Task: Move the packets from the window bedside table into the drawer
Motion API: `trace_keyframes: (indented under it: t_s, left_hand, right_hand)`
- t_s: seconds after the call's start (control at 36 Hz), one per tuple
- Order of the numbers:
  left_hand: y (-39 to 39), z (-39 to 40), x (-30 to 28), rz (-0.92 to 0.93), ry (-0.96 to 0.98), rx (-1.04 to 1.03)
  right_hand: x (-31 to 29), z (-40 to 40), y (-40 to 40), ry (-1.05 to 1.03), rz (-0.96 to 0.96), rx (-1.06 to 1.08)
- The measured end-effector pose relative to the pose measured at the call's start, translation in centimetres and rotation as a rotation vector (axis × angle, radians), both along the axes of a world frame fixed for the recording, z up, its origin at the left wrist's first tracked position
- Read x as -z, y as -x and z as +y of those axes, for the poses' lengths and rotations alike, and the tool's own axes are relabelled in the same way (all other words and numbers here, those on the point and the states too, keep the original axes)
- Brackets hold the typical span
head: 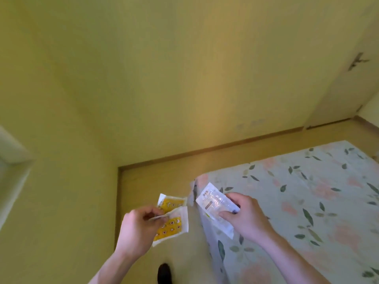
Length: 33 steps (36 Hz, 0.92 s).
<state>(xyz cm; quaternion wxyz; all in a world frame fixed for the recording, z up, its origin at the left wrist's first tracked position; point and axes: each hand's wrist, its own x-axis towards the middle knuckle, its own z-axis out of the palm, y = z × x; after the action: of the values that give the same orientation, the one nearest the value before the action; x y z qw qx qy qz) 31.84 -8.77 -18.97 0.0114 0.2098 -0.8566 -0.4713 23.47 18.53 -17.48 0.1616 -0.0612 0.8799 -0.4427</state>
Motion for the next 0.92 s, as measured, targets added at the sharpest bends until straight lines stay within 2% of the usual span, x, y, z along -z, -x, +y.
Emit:
trace_keyframes:
  t_s: [0.17,0.42,0.61,0.92]
  left_hand:
    - [8.1,-6.0,0.9,0.025,-0.014,-0.062]
    - [23.8,-13.1,0.3,0.043,-0.024,0.061]
    - [36.2,-15.4,-0.7,0.022,-0.036,0.157]
    - [57.1,-17.3,-0.9,-0.010,0.025,0.214]
  right_hand:
    - [0.5,-6.6,9.6,-0.013,0.007,-0.063]
    - [0.7,-11.4,21.3,-0.024,0.040,0.074]
    - [0.8,-12.9,30.6,-0.011,0.004,0.153]
    - [2.9,-16.3,50.0,0.079,-0.074,0.235]
